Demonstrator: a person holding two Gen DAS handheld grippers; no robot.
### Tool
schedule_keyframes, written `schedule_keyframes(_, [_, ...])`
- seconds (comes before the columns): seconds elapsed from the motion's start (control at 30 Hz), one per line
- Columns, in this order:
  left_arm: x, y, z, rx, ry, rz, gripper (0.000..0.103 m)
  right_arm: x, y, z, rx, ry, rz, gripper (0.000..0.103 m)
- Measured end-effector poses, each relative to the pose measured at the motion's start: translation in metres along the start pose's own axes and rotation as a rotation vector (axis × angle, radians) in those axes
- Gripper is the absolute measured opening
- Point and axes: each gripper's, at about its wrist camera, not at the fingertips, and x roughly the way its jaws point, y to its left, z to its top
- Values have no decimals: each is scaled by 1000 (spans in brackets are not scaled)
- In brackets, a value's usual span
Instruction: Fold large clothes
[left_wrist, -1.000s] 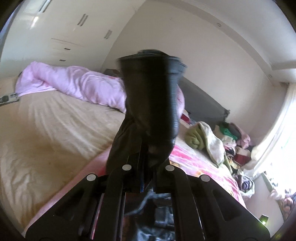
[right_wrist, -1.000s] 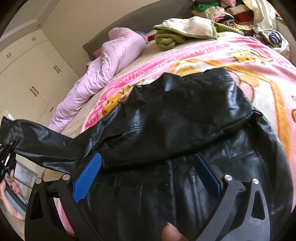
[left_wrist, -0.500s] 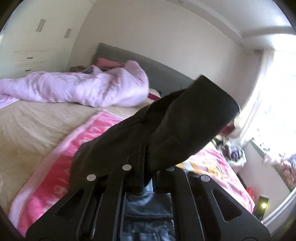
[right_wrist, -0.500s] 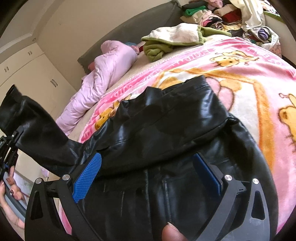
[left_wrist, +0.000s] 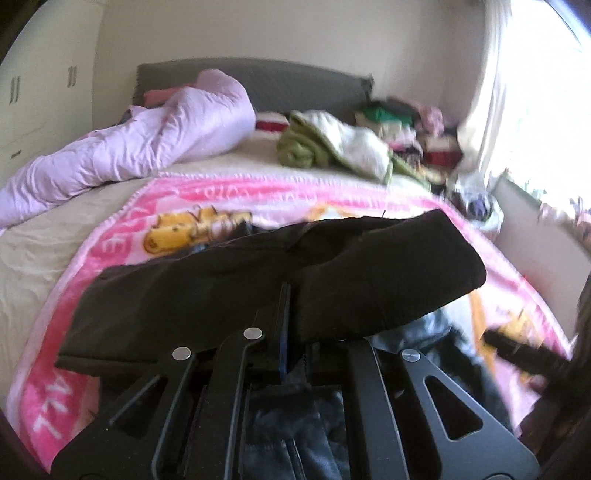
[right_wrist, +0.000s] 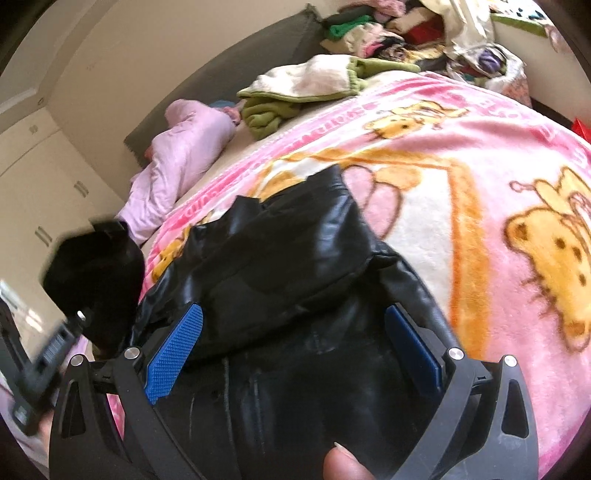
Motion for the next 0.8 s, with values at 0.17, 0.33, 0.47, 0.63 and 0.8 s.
schedule_keyframes(0.17, [21, -17, -23, 79, 72, 20, 3, 2, -18, 5, 54, -5, 4, 99])
schedule_keyframes(0.33, [40, -31, -43, 171, 156, 63, 21, 12, -19, 8, 86, 28, 73, 99])
schedule_keyframes(0.47, [44, -37, -58, 231, 202, 92, 57, 35, -14, 8, 129, 116, 185, 99])
schedule_keyframes(0.63, [43, -38, -69, 266, 262, 64, 88, 67, 2, 5, 163, 241, 315, 96])
schedule_keyframes(0.8, [24, -34, -79, 258, 267, 0, 92, 96, 20, 8, 161, 344, 351, 80])
